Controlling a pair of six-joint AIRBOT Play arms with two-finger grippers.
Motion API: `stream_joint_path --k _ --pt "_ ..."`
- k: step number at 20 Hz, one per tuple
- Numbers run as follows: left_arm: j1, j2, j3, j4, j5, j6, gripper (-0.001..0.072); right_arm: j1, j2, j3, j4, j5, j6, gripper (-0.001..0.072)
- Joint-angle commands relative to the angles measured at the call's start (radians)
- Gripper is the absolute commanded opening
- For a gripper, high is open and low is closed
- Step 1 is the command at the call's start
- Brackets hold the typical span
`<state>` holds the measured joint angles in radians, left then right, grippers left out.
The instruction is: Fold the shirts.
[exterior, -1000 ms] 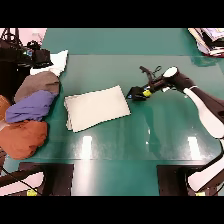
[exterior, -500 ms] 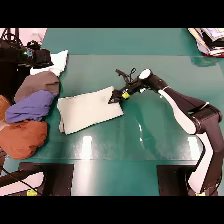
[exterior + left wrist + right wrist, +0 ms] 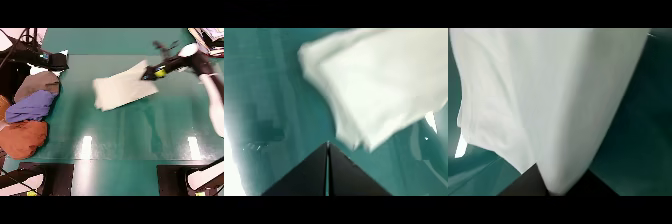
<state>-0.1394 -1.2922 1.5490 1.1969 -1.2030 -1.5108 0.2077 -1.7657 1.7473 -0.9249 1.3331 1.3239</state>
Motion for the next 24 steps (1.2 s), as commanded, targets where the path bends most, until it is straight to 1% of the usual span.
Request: stream_joint_path --k 1,3,5,8,10,13,17,19,20,21,22,24 --pt "-0.071 0.000 0.000 0.000 0.024 0.000 0.0022 -0.249 0.135 0.002 -0.186 0.050 0.065 0.0016" --pt "-0.091 0.000 0.000 0.000 0.033 -0.001 0.0022 -0.407 0.186 0.002 -0.238 0.054 0.101 0.0016" --pt "-0.101 0.000 0.000 -0.003 0.038 -0.003 0.0022 -0.563 0.217 0.002 -0.259 0.056 0.136 0.0016" --pt "-0.101 0.000 0.000 -0.002 0.044 -0.012 0.0022 -0.772 0.228 0.002 -0.256 0.078 0.190 0.0016" --pt "-0.101 0.000 0.000 -0.001 0.045 -0.012 0.0022 -0.871 0.223 -0.012 -0.256 0.109 0.198 0.0016" --pt "-0.101 0.000 0.000 -0.001 0.061 -0.021 0.0022 -0.943 0.253 -0.140 -0.280 0.092 0.213 0.0016" --pt "-0.101 0.000 0.000 -0.001 0.066 -0.027 0.0023 -0.958 0.318 -0.321 -0.420 0.065 0.224 0.0016" --pt "-0.101 0.000 0.000 -0.001 0.066 -0.027 0.0023 -0.958 0.362 -0.384 -0.454 0.054 0.224 0.0021" --pt "-0.101 0.000 0.000 -0.001 0.066 -0.026 0.0022 -0.958 0.381 -0.403 -0.475 0.060 0.222 0.0147" --pt "-0.101 0.000 0.000 -0.001 0.066 -0.026 0.0023 -0.958 0.393 -0.406 -0.506 0.071 0.222 0.0419" --pt "-0.101 0.000 0.000 0.000 0.065 -0.026 0.0023 -0.958 0.402 -0.399 -0.546 0.085 0.222 0.0574" --pt "-0.101 0.000 0.000 -0.001 0.065 -0.026 0.0023 -0.958 0.425 -0.353 -0.610 0.115 0.224 0.0581"
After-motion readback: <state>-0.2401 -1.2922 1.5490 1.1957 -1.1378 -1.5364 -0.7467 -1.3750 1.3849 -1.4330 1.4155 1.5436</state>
